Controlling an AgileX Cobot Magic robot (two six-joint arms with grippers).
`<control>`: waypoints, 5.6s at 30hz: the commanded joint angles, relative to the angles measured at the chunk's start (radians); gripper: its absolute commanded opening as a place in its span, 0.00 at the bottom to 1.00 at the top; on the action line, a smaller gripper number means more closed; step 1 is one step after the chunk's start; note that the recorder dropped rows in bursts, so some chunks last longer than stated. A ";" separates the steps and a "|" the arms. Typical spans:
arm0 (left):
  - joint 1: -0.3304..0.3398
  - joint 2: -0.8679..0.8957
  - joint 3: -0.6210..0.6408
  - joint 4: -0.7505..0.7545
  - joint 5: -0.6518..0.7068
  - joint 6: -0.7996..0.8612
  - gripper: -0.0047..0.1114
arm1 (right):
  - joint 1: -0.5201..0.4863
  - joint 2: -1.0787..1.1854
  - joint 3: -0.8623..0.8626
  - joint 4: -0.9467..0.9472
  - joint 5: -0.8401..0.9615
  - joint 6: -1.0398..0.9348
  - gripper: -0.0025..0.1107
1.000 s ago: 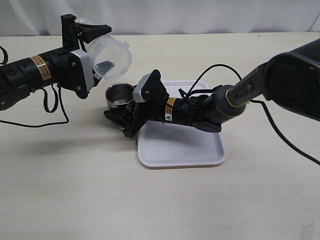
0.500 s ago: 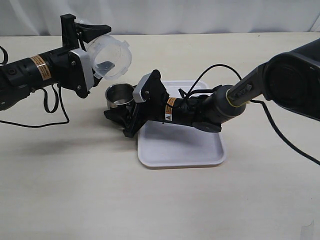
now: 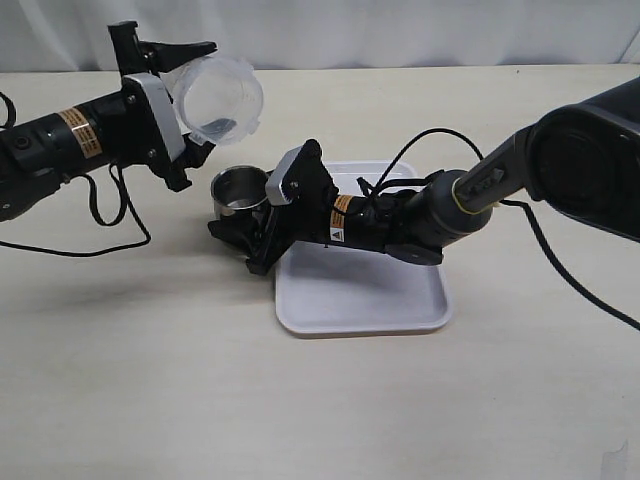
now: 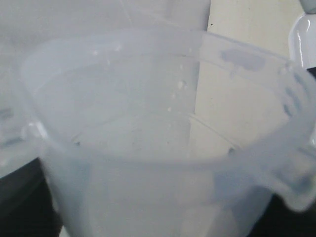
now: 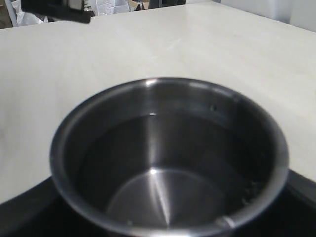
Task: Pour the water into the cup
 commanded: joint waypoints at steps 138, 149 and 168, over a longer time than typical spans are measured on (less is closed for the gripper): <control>0.168 0.239 -0.273 -0.601 0.277 -0.890 0.18 | 0.000 -0.003 0.006 -0.003 0.036 -0.002 0.06; 0.168 0.239 -0.273 -0.601 0.277 -0.899 0.65 | 0.000 -0.003 0.006 -0.003 0.036 -0.002 0.06; 0.168 0.239 -0.273 -0.604 0.288 -0.935 0.89 | 0.000 -0.003 0.006 -0.003 0.036 -0.002 0.06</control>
